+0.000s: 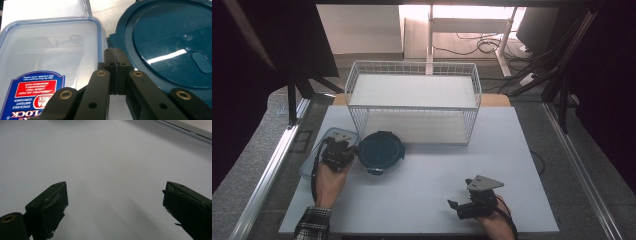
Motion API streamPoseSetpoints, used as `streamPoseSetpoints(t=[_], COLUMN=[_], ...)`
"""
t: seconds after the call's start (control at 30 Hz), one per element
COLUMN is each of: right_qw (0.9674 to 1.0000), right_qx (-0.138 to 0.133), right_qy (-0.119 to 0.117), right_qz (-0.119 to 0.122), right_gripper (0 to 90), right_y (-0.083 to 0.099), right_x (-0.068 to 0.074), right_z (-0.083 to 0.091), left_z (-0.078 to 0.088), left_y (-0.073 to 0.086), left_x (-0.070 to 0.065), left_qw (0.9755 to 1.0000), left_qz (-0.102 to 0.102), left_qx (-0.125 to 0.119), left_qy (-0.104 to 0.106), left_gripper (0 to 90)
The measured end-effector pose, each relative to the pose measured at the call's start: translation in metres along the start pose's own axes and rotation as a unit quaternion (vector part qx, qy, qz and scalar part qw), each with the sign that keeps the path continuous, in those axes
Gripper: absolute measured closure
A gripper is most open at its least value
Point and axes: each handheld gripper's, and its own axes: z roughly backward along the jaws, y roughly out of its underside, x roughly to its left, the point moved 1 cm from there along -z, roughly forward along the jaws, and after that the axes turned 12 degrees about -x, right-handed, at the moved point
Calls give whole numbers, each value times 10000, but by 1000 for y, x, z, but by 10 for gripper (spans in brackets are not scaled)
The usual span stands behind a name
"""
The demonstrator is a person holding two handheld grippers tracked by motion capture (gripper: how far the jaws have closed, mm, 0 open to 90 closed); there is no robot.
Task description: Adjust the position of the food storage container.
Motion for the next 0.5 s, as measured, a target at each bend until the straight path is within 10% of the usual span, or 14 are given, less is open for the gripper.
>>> streamPoseSetpoints(t=[0.5], right_qw=[10000], right_qx=[25], right_qy=[-15], right_qz=[-25], right_gripper=[62], right_y=[0], right_x=[1], right_z=[-2], left_z=[-11], left_y=[-2], left_x=[-26], left_qw=[9992], left_qz=[-29], left_qx=[239], left_qy=[324], left_gripper=[900])
